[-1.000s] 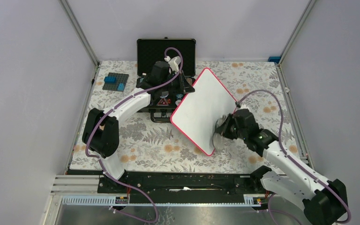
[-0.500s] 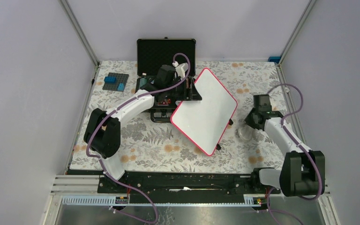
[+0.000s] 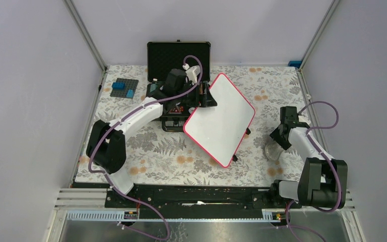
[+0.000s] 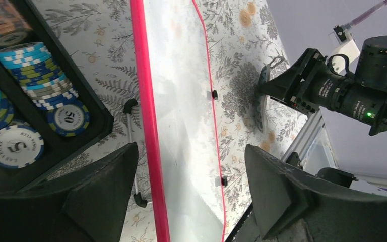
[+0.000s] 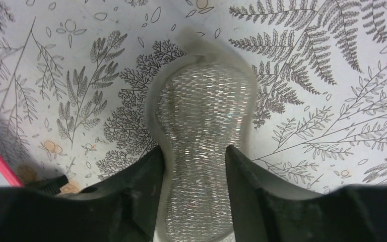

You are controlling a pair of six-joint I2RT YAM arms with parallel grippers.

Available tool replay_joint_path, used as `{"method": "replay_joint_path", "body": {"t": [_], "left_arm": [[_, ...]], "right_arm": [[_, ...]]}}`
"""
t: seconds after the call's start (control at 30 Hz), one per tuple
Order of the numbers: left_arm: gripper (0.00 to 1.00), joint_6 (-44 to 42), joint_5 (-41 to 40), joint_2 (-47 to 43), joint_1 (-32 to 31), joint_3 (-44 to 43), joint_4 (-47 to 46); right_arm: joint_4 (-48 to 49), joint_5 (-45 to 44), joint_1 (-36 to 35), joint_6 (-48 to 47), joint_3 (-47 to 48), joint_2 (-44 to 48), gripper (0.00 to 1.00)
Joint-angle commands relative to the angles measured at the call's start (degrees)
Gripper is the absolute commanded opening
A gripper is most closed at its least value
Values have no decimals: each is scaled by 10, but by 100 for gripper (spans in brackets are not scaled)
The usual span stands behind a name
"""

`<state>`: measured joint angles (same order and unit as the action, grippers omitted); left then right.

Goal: Erase the whiteboard

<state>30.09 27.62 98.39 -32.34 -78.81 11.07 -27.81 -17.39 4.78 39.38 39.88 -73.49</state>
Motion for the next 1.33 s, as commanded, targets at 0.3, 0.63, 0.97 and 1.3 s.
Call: {"method": "replay_joint_path", "body": {"t": [0.3,0.63,0.97,1.3], "left_arm": [[99,-73,-217,-159,2,35,0],[99,-11,-199,-334,4,-54,66],[99,-13,-336,-521,4,-65,56],[99,-63,-397,-576,5,-64,62]], "right_arm": [[-86,156,0,-145,110,202,100],[-72,430,0,-117,207,325,100],[-62,418,-1,-128,402,352,100],[-59,392,-2,-149,411,340,100]]}}
